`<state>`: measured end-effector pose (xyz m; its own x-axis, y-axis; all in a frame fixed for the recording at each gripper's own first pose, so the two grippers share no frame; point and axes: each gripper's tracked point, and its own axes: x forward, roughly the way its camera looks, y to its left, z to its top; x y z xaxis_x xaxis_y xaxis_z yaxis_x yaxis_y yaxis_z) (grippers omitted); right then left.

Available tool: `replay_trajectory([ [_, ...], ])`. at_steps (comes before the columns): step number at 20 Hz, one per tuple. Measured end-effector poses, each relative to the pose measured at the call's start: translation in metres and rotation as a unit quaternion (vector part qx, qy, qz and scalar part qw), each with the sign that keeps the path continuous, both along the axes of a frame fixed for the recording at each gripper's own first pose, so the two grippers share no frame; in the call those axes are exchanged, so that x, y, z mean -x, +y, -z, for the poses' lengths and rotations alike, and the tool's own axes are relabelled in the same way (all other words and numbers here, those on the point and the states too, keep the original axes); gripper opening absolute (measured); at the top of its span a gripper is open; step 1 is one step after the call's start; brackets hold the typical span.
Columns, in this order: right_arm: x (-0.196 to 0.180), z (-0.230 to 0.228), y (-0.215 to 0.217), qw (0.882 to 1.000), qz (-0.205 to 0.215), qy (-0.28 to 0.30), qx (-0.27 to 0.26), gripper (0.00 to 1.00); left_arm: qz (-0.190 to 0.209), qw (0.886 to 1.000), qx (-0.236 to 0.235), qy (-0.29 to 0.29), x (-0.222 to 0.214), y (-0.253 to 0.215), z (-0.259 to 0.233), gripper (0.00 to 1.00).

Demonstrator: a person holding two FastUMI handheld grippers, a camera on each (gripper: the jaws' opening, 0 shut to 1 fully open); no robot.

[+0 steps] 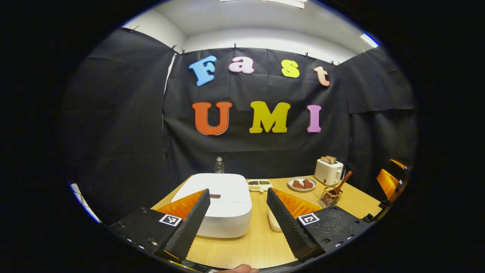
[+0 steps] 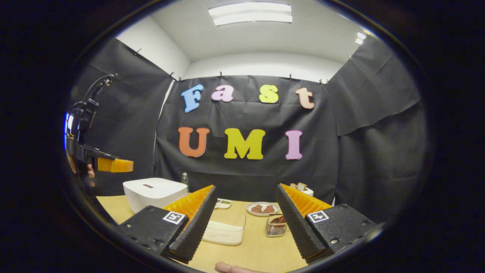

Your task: Close the left gripper, press the button to open the rice cooker; take a wooden spoon from the chopstick holder with the right hand, scoop a spoonful of rice and pour it into the rice cooker, then put the wooden spoon back into the chopstick holder.

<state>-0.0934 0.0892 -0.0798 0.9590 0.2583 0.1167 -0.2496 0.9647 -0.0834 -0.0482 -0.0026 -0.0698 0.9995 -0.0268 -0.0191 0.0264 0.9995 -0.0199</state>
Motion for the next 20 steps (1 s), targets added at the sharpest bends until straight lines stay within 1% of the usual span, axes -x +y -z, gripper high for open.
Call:
replay_trajectory([
  [1, 0.000, 0.001, -0.001, 1.000, 0.002, 0.003, 0.005, 0.95, -0.003, 1.000, -0.004, -0.007, 0.007, -0.003, 0.001, 0.96],
  [2, 0.000, 0.002, -0.002, 1.000, 0.005, 0.009, 0.012, 1.00, -0.004, 1.000, -0.005, -0.014, 0.012, -0.005, 0.000, 0.96],
  [3, 0.000, 0.006, -0.004, 1.000, 0.008, 0.017, 0.017, 1.00, -0.002, 1.000, -0.004, -0.020, 0.018, -0.008, -0.002, 0.96],
  [4, 0.001, 0.008, -0.004, 1.000, 0.007, 0.023, 0.019, 0.95, 0.000, 1.000, -0.003, -0.025, 0.024, -0.010, -0.002, 0.95],
  [6, 0.001, 0.015, -0.004, 0.999, 0.000, 0.039, 0.019, 0.96, 0.000, 1.000, -0.002, -0.031, 0.032, -0.014, -0.002, 0.95],
  [8, -0.001, 0.019, -0.013, 0.998, 0.005, 0.055, 0.012, 0.96, -0.002, 0.999, -0.004, -0.036, 0.044, -0.016, -0.001, 0.96],
  [9, -0.002, 0.019, -0.018, 0.998, 0.010, 0.061, 0.009, 1.00, 0.000, 0.999, -0.002, -0.034, 0.047, -0.019, 0.002, 0.96],
  [14, -0.002, 0.012, -0.040, 0.998, 0.028, 0.055, -0.002, 1.00, 0.020, 0.999, 0.005, -0.032, 0.058, -0.038, 0.012, 0.96],
  [17, -0.005, 0.014, -0.048, 0.998, 0.034, 0.057, -0.010, 1.00, 0.018, 0.999, -0.004, -0.035, 0.058, -0.038, 0.010, 0.96],
  [20, -0.004, 0.017, -0.045, 0.997, 0.024, 0.066, -0.018, 1.00, 0.019, 0.999, 0.006, -0.033, 0.059, -0.037, 0.009, 0.96],
])
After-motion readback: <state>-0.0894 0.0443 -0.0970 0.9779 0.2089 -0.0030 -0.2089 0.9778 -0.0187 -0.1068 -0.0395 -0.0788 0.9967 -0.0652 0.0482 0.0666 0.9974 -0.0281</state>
